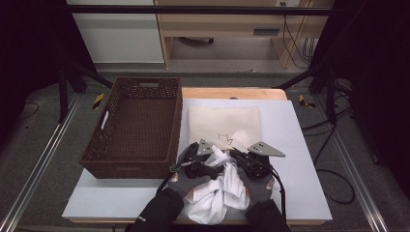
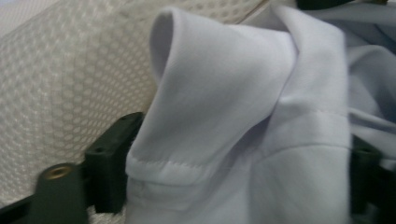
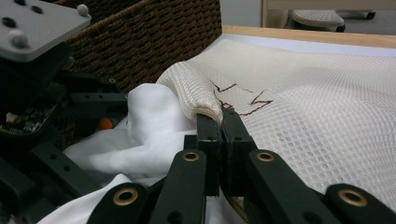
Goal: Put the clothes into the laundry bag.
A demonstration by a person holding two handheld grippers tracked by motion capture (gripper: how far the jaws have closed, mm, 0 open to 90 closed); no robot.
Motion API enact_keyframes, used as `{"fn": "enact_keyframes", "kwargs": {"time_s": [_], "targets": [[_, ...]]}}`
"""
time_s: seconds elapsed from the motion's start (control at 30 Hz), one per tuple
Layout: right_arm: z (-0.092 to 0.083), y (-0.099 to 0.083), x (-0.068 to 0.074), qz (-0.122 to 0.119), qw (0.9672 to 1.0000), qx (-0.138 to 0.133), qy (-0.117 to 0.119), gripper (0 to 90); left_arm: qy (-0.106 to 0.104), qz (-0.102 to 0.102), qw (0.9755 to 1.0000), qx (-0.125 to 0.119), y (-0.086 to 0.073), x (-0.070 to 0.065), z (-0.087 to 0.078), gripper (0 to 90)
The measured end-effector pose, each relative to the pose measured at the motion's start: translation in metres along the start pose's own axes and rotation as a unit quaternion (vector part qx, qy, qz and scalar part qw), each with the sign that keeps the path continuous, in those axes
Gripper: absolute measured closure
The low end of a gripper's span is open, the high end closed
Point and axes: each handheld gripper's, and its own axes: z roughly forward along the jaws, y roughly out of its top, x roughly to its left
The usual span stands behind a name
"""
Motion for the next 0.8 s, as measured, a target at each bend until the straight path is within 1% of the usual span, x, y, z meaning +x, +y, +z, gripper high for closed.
{"fn": "enact_keyframes", "kwargs": {"time_s": [0.07, 0.1, 0.13, 0.17, 0.2, 0.3, 0.4, 0.43, 0.5, 0.53, 0.57, 0.6, 0.63, 0.67, 0.77, 0.8], "targets": [[0.000, 0.000, 0.000, 0.000, 1.0000, -0.001, -0.002, 88.3, 0.012, 0.023, 0.9996, -0.014, 0.001, -0.007, -0.006, 42.3], [0.000, 0.000, 0.000, 0.001, 1.0000, -0.001, -0.002, 88.3, 0.014, 0.029, 0.9993, -0.019, 0.001, -0.011, -0.010, 51.5], [0.000, 0.000, -0.001, 0.002, 1.0000, -0.001, -0.003, 88.3, 0.006, 0.032, 0.9992, -0.025, 0.001, -0.013, -0.014, 57.8], [0.000, 0.000, -0.001, 0.002, 1.0000, 0.000, -0.004, 88.3, -0.018, 0.029, 0.9988, -0.036, 0.001, -0.015, -0.018, 68.1], [0.001, 0.000, 0.000, 0.003, 1.0000, 0.001, -0.002, 88.3, -0.034, 0.027, 0.9982, -0.041, 0.002, -0.017, -0.019, 73.4], [0.003, -0.001, 0.002, 0.000, 1.0000, 0.001, 0.001, 88.4, -0.042, 0.044, 0.9976, -0.032, 0.006, -0.028, -0.014, 76.0], [0.001, 0.000, 0.002, 0.001, 1.0000, -0.003, 0.004, 88.4, -0.040, 0.052, 0.9976, -0.021, 0.010, -0.034, -0.004, 76.7], [0.001, 0.000, 0.002, 0.005, 0.9999, -0.006, 0.009, 88.4, -0.038, 0.055, 0.9976, -0.017, 0.011, -0.035, 0.000, 76.7], [0.000, 0.001, 0.001, 0.002, 0.9999, -0.011, 0.011, 88.4, -0.031, 0.053, 0.9981, -0.007, 0.013, -0.034, 0.011, 76.7], [-0.001, 0.001, 0.002, 0.003, 0.9998, -0.014, 0.012, 88.4, -0.021, 0.052, 0.9984, 0.000, 0.013, -0.033, 0.016, 76.6], [-0.002, 0.002, 0.003, 0.002, 0.9998, -0.018, 0.011, 88.4, -0.018, 0.043, 0.9989, 0.004, 0.012, -0.031, 0.021, 76.2], [-0.004, 0.003, 0.003, 0.002, 0.9997, -0.021, 0.011, 88.4, -0.019, 0.032, 0.9993, 0.006, 0.012, -0.028, 0.025, 75.2], [-0.005, 0.003, 0.002, 0.001, 0.9997, -0.023, 0.012, 88.4, -0.025, 0.025, 0.9994, 0.008, 0.011, -0.024, 0.027, 73.5], [-0.006, 0.003, 0.001, 0.003, 0.9997, -0.023, 0.011, 88.4, -0.026, 0.022, 0.9994, 0.009, 0.011, -0.022, 0.027, 71.6], [-0.004, 0.002, 0.000, 0.008, 0.9998, -0.018, 0.010, 88.4, -0.008, 0.032, 0.9994, 0.005, 0.011, -0.025, 0.022, 62.4], [-0.004, 0.001, 0.000, 0.006, 0.9999, -0.014, 0.007, 88.3, -0.009, 0.029, 0.9995, -0.003, 0.010, -0.025, 0.017, 57.9]]}}
